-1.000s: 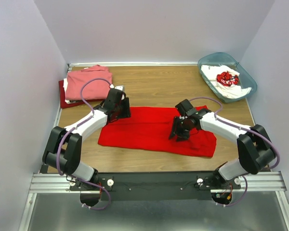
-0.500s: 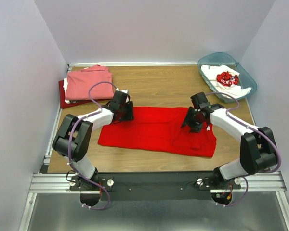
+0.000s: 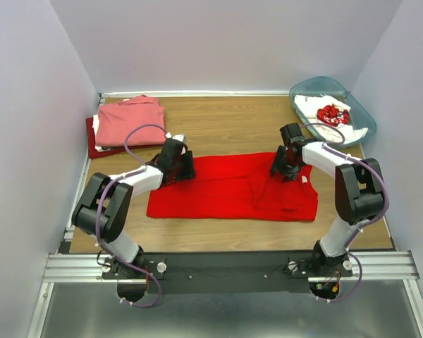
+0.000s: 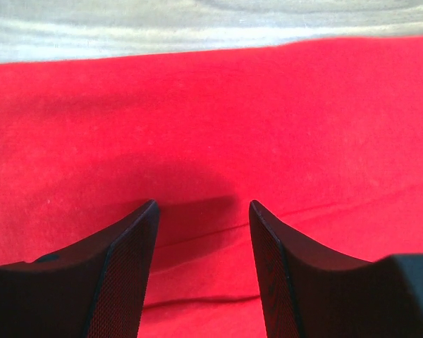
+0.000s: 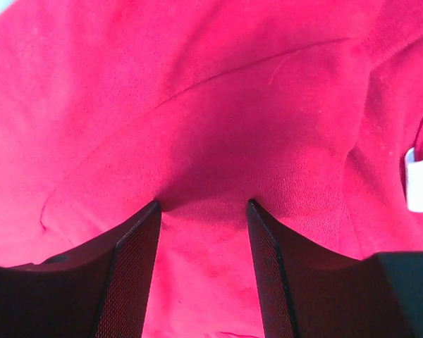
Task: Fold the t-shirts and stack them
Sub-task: Fold the tshirt
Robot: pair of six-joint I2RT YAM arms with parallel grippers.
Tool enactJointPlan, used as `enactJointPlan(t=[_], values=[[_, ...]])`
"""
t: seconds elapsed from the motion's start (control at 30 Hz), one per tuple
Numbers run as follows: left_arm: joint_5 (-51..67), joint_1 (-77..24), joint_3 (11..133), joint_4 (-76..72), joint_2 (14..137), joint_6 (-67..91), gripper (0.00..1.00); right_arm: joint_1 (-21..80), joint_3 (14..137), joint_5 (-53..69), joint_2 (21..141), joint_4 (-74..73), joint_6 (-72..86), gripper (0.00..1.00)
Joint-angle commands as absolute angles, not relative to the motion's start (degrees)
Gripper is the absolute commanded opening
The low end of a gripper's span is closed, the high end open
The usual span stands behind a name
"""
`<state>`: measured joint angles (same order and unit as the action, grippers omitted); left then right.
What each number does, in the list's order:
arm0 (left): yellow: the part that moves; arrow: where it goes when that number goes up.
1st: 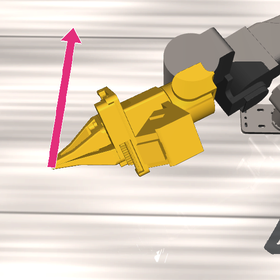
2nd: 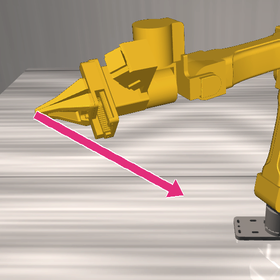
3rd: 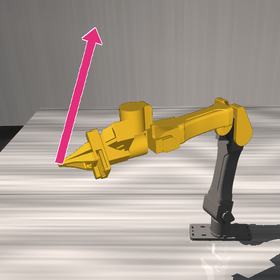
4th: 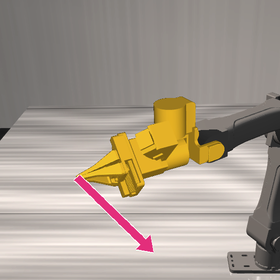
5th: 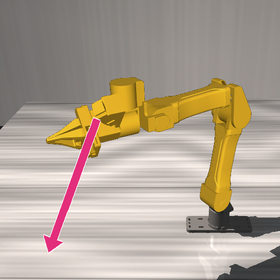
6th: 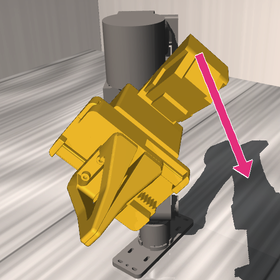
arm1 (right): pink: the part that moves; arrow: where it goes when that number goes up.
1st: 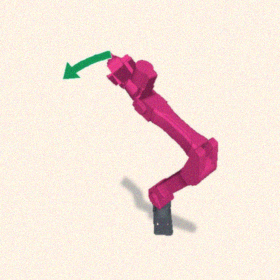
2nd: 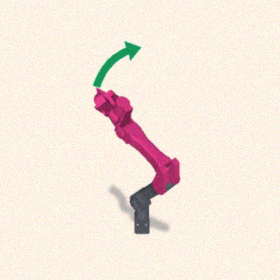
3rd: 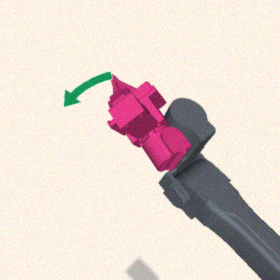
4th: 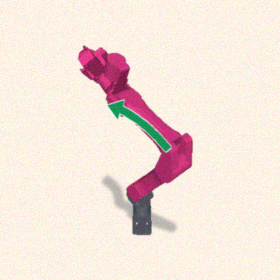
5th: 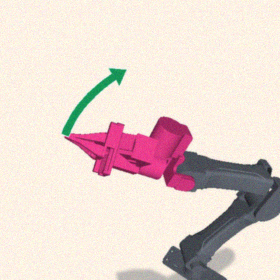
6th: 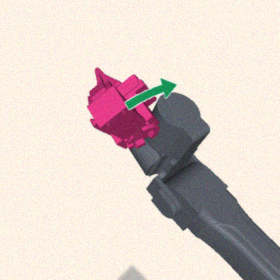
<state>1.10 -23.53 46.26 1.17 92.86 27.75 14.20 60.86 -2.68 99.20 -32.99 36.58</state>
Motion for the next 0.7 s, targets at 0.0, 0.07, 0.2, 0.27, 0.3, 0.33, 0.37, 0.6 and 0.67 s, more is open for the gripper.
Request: enactJointPlan(t=[0.0,0.07,0.2,0.27,0.3,0.33,0.37,0.6,0.67], values=[[0.5,-24.2,42.5,4.3,91.5,30.2,0.63,13.0,64.2,-6.6,105.7,-30.1,33.2,0.6],[0.4,-24.7,41.4,4.3,90.5,31.3,0.63,12.7,68.4,-6.7,109.8,-30.2,32.2,0.6],[0.5,-26.5,39.6,4.8,88.9,33.7,0.63,12.3,76.6,-5.5,117.2,-30.2,30.6,0.6],[0.4,-27.9,38.9,5.3,87.9,35.1,0.63,12.4,82.0,-4.6,121.7,-30.3,29.6,0.6],[0.4,-28.6,38.7,5.4,87.5,35.7,0.63,12.3,83.8,-4.2,123.2,-30.3,29.4,0.6],[-1.2,-29.1,38.0,5.6,87.3,37.2,0.63,12.3,85.5,-3.9,124.5,-30.4,28.7,0.6],[-1.7,-30.4,37.6,6.0,86.8,37.9,0.63,12.4,89.6,-2.8,127.7,-30.5,28.2,0.61],[-2.2,-36.3,34.7,6.2,87.0,44.8,0.63,12.4,108.0,3.5,139.3,-32.6,25.8,0.62],[-1.5,-39.4,34.7,5.8,88.1,46.2,0.63,12.4,112.0,5.8,143.0,-33.1,25.5,0.62]])
